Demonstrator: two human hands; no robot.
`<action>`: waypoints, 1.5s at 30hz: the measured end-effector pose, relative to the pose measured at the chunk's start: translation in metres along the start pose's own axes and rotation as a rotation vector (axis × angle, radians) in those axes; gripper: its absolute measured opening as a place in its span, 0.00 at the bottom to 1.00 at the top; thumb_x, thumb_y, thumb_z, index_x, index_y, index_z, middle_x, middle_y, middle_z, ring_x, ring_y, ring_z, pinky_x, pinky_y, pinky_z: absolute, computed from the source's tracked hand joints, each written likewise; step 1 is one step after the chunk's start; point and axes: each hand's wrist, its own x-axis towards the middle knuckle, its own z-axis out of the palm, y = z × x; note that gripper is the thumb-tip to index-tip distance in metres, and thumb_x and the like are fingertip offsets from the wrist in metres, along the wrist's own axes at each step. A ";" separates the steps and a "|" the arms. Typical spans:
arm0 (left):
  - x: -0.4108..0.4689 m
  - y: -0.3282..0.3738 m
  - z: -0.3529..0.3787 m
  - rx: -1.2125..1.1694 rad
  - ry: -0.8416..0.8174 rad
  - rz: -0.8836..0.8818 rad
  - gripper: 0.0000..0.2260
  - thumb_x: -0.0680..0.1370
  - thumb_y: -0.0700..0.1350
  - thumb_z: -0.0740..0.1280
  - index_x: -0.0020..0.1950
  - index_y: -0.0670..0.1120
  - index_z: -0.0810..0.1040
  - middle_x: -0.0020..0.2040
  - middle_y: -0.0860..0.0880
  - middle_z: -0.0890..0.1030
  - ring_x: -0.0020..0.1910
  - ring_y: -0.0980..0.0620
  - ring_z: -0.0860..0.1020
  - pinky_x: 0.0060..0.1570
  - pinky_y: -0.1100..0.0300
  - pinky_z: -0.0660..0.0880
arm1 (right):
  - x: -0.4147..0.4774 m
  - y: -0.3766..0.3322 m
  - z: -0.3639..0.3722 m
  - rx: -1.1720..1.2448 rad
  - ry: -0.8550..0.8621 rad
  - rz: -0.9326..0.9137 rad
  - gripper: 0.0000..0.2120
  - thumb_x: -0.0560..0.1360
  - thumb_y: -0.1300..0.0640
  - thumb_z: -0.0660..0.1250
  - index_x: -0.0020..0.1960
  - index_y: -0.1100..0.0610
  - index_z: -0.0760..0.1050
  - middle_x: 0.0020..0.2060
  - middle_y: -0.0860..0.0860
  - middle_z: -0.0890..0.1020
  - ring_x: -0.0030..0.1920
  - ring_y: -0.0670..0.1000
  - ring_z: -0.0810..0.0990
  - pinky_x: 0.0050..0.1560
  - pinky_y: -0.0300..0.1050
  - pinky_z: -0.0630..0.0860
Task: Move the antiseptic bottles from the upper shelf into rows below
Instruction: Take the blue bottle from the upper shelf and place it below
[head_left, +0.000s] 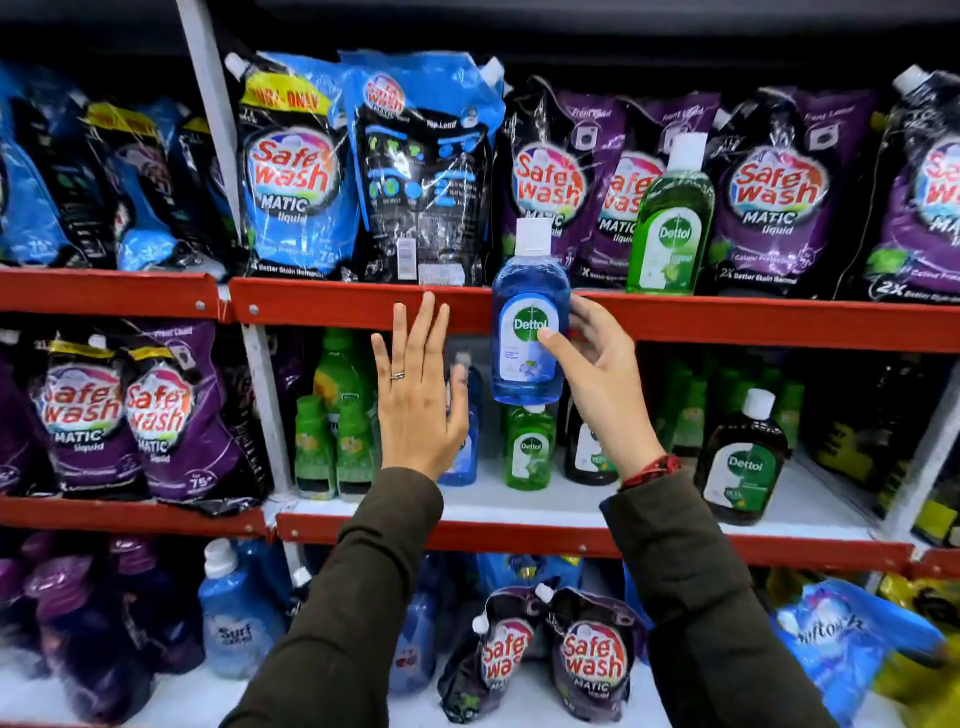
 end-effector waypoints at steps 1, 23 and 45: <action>-0.011 -0.004 0.000 -0.017 -0.020 0.003 0.28 0.83 0.42 0.59 0.83 0.44 0.57 0.85 0.46 0.56 0.85 0.46 0.45 0.82 0.44 0.39 | -0.008 0.006 0.002 -0.007 -0.015 0.010 0.18 0.79 0.62 0.69 0.68 0.56 0.74 0.60 0.46 0.81 0.61 0.43 0.80 0.59 0.32 0.75; -0.175 -0.098 0.045 0.129 -0.568 -0.200 0.28 0.84 0.55 0.52 0.78 0.39 0.68 0.80 0.41 0.68 0.81 0.41 0.61 0.80 0.46 0.48 | -0.089 0.165 0.088 -0.042 -0.097 0.368 0.19 0.79 0.65 0.68 0.68 0.58 0.69 0.61 0.51 0.76 0.64 0.53 0.77 0.65 0.46 0.76; -0.172 -0.097 0.038 -0.143 -0.449 -0.296 0.25 0.85 0.51 0.55 0.82 0.47 0.61 0.82 0.48 0.64 0.84 0.49 0.54 0.83 0.47 0.48 | -0.101 0.179 0.085 -0.221 -0.039 0.310 0.21 0.81 0.56 0.64 0.73 0.54 0.65 0.67 0.52 0.77 0.67 0.49 0.75 0.70 0.46 0.72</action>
